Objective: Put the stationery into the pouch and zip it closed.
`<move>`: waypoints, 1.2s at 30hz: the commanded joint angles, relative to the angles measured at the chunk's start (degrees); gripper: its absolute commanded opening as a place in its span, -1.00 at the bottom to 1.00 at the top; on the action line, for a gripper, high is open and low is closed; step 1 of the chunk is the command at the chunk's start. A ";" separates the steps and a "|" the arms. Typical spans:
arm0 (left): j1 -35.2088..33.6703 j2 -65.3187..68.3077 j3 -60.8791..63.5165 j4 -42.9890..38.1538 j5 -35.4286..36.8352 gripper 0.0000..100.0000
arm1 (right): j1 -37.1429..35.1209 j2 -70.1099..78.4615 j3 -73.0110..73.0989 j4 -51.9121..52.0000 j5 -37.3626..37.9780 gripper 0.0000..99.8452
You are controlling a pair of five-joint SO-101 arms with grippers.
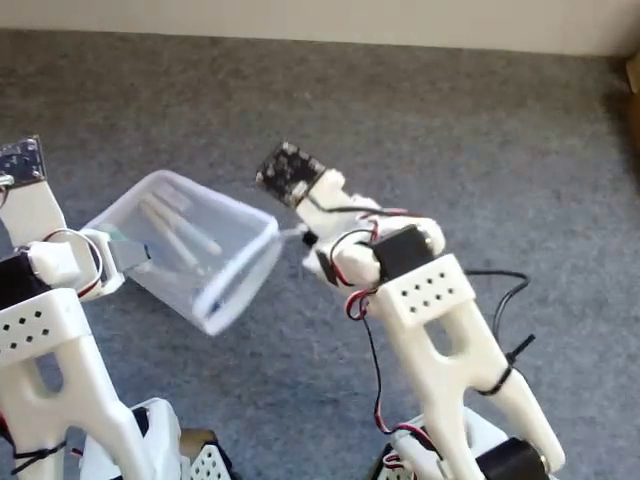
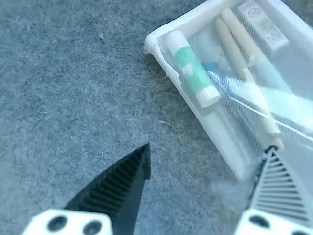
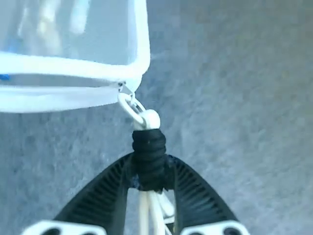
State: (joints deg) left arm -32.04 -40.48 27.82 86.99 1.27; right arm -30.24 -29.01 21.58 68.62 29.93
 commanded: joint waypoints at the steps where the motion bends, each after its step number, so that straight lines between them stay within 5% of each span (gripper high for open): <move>1: -0.40 -1.89 -6.55 3.52 0.79 -0.34 | 0.92 -3.30 -12.09 1.63 -1.32 -0.99; 8: -0.13 -1.89 -11.74 7.38 0.79 -0.33 | 0.92 -3.21 -30.02 1.27 -1.32 -0.99; 15: 9.89 -1.89 -14.90 11.69 0.79 -0.33 | 0.66 0.75 -41.27 1.01 -1.32 -0.99; 36: 30.64 -14.11 -18.15 11.08 5.36 -0.25 | -9.71 1.89 -43.12 18.59 -0.79 -0.99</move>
State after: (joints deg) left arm -6.46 -50.07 12.79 98.95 5.14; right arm -37.71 -26.64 -18.42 87.08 29.32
